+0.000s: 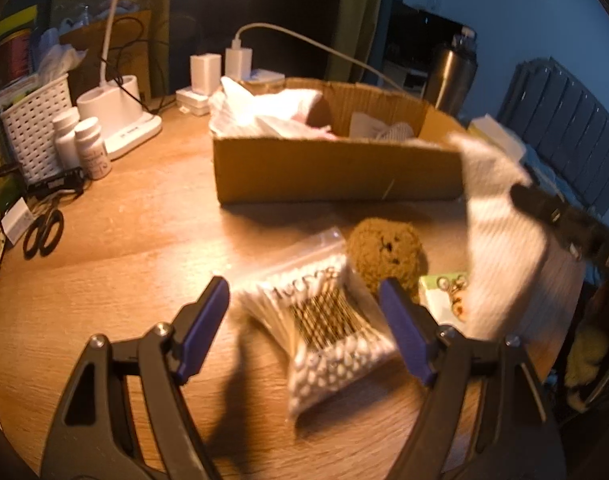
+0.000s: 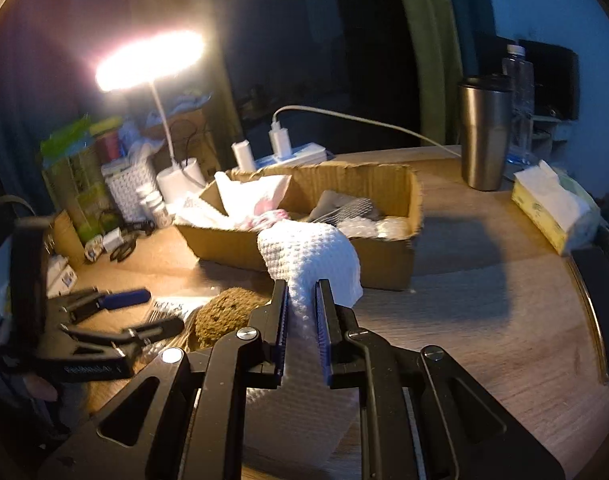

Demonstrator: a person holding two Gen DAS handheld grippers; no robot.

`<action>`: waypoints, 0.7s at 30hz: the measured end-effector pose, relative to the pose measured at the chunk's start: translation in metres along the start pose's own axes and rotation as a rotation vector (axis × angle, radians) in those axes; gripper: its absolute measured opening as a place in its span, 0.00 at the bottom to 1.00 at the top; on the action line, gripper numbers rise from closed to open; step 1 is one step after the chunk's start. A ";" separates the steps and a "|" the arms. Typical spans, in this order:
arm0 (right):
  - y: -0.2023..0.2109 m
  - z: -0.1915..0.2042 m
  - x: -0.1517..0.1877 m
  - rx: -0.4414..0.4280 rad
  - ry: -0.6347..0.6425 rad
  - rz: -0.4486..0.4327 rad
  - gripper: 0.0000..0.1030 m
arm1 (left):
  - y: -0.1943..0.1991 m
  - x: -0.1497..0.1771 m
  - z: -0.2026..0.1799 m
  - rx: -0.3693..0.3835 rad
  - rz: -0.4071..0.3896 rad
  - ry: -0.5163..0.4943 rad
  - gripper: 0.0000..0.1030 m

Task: Organize soft objects
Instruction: 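Lift the paper towel with the right tool while the left tool grasps the cotton swab bag, then carry the paper towel and cotton swab bag over the cardboard box with both tools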

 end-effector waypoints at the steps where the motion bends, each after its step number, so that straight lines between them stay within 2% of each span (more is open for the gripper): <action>1: 0.002 -0.004 0.000 0.006 -0.006 -0.007 0.14 | -0.002 0.001 -0.001 -0.009 0.006 -0.005 0.76; 7: 0.005 -0.016 0.001 0.026 -0.019 -0.007 0.14 | -0.008 0.001 -0.005 -0.040 0.011 -0.035 0.74; 9: 0.004 -0.016 0.001 0.022 -0.019 -0.005 0.14 | -0.009 0.001 -0.006 -0.051 0.012 -0.049 0.66; 12: 0.004 -0.014 0.001 0.014 -0.014 -0.006 0.14 | -0.011 0.002 -0.008 -0.072 0.016 -0.074 0.62; 14: 0.004 -0.012 0.000 0.012 -0.011 -0.008 0.14 | -0.011 0.004 -0.011 -0.086 0.013 -0.094 0.53; 15: 0.005 -0.011 -0.001 0.011 -0.008 -0.009 0.14 | -0.011 0.005 -0.011 -0.075 0.014 -0.093 0.47; 21: 0.012 -0.008 -0.005 0.012 0.005 -0.027 0.14 | -0.006 0.004 -0.010 -0.043 0.008 -0.084 0.38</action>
Point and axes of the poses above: each gripper's, at about its wrist camera, not at the fingertips, and y roughly against the way its jaws point, z to its left, x to its underside, the point moved 2 cm from there along -y, roughly the way its jaws point, and after that the axes turned 7 degrees about z, right-handed, at the moved point
